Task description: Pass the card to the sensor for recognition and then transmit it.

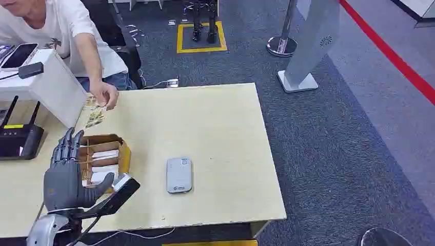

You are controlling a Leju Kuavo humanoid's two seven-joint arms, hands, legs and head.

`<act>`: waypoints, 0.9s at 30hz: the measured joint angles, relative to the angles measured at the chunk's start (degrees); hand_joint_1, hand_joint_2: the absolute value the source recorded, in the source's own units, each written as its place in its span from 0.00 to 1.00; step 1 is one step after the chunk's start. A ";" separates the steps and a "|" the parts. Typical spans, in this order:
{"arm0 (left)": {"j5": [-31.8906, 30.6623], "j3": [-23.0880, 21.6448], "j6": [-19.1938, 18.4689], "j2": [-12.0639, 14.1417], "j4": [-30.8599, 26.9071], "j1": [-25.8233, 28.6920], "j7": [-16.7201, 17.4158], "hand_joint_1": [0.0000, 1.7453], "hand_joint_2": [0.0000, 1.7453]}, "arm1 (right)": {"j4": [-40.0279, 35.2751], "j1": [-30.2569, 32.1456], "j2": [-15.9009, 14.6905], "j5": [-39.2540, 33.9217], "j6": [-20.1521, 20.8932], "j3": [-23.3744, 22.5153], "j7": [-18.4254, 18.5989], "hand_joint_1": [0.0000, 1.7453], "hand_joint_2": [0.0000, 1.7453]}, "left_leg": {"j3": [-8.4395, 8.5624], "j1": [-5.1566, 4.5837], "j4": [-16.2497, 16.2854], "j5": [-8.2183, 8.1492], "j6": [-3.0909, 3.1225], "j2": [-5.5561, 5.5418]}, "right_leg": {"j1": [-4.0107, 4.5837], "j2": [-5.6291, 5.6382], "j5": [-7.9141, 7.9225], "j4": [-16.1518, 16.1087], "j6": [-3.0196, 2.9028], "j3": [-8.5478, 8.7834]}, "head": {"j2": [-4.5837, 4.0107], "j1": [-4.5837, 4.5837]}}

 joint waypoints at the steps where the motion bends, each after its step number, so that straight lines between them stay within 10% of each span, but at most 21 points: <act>1: -0.09 0.00 0.00 0.22 0.00 -0.06 0.09 0.00 1.00 | 0.00 -0.01 0.00 0.00 0.00 0.04 0.00 0.00 0.00 | 0.00 0.00 0.00 0.00 0.00 0.00 | 0.00 0.00 0.00 0.00 0.00 0.00 | 0.00 -0.02; 11: -5.06 0.04 -1.04 1.95 -0.07 -1.09 1.79 0.00 1.00 | 0.00 -0.01 0.00 0.00 0.04 0.53 -0.11 0.00 0.00 | -0.01 0.00 0.00 -0.01 0.00 0.00 | 0.00 0.00 0.00 -0.02 0.00 -0.03 | 0.00 0.00; 15: -15.27 0.44 -4.43 5.96 1.63 -6.27 3.32 0.00 1.00 | 0.00 -0.13 -0.02 0.00 0.02 0.79 -0.72 0.00 0.00 | -0.01 0.02 0.00 0.05 -0.07 -0.02 | 0.00 -0.02 0.00 0.01 -0.01 -0.03 | 0.00 0.00; 27: -16.04 0.39 -8.72 12.33 13.38 -22.11 6.60 0.00 1.00 | 0.42 -0.38 -0.37 0.00 0.46 2.43 -1.75 0.00 0.00 | -0.01 0.01 0.00 0.14 -0.13 -0.02 | 0.01 0.01 0.07 0.03 -0.07 -0.05 | 0.00 0.00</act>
